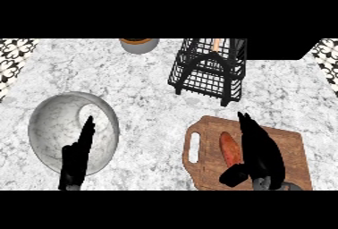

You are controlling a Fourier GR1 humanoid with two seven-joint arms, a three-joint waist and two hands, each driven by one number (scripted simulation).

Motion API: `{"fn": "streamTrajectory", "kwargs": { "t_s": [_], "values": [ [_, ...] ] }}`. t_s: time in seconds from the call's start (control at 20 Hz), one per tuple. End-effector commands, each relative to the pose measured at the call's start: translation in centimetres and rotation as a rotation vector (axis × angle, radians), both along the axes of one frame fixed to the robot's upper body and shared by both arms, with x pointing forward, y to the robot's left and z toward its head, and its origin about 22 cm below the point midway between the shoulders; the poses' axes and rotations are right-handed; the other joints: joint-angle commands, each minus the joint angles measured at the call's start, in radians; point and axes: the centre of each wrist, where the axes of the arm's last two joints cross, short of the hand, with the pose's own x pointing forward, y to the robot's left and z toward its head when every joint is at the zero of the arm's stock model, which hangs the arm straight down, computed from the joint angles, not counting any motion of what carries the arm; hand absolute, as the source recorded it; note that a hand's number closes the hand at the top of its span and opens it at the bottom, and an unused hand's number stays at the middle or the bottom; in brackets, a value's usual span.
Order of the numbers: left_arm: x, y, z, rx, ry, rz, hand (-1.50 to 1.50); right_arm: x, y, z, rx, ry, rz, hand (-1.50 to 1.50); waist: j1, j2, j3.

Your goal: Pick the sweet potato from the cutting board and place it in the tiered basket

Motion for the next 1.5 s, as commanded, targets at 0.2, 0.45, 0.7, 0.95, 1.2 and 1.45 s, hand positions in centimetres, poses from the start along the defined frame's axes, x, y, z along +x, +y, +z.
{"fn": "streamTrajectory", "kwargs": {
  "t_s": [0.2,0.45,0.7,0.95,1.2,1.45],
  "values": [
    [-0.7,1.3,0.2,0.003,0.015,0.007,0.0,1.2,1.2,0.9,-0.116,0.223,-0.102,-1.5,0.003,0.0,-0.003],
    [-0.8,1.2,0.8,-0.006,0.005,-0.005,0.0,2.1,0.4,-0.1,-0.11,0.263,-0.102,-1.5,0.002,0.0,-0.002],
    [0.2,-1.0,0.2,-0.005,0.017,0.008,0.0,3.0,0.9,-1.8,-0.089,0.27,-0.108,-1.5,-0.002,0.002,-0.002],
    [1.3,-0.2,-0.2,-0.005,0.019,-0.007,0.0,2.2,0.2,-3.0,-0.099,0.349,-0.105,-1.5,-0.011,0.002,-0.002],
    [-0.1,0.5,-0.5,-0.018,0.01,0.0,0.0,3.3,-0.4,-3.7,-0.057,0.37,-0.114,-1.5,-0.003,0.001,-0.002],
    [-0.3,-0.9,-0.9,0.012,0.009,0.015,0.0,1.5,-0.3,-4.5,-0.035,0.379,-0.121,-1.5,-0.008,0.0,-0.001]
  ]
}}
